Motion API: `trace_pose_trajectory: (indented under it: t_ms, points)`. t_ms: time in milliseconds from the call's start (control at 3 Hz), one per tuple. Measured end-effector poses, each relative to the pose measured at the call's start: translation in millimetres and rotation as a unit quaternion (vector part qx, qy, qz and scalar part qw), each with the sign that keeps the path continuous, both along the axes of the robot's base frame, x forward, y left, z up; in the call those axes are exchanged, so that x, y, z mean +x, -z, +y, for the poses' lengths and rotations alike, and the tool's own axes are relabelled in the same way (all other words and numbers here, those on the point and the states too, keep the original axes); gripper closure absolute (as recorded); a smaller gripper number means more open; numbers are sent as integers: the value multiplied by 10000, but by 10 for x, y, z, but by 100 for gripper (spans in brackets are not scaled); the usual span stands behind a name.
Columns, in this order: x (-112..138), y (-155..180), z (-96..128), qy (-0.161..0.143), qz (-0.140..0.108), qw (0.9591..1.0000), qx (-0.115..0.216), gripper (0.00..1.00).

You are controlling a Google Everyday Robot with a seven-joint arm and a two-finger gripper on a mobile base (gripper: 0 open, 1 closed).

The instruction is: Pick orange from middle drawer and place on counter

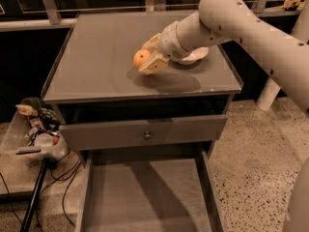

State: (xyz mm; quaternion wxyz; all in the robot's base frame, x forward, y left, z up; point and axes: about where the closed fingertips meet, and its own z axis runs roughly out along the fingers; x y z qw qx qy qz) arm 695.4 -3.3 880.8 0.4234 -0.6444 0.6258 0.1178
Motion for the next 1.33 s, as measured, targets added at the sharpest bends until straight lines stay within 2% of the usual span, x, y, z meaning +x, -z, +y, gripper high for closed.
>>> trace_pose_trajectory:
  t_ms: [1333]
  points:
    - [-3,222,19,-235,447,9983,-305,100]
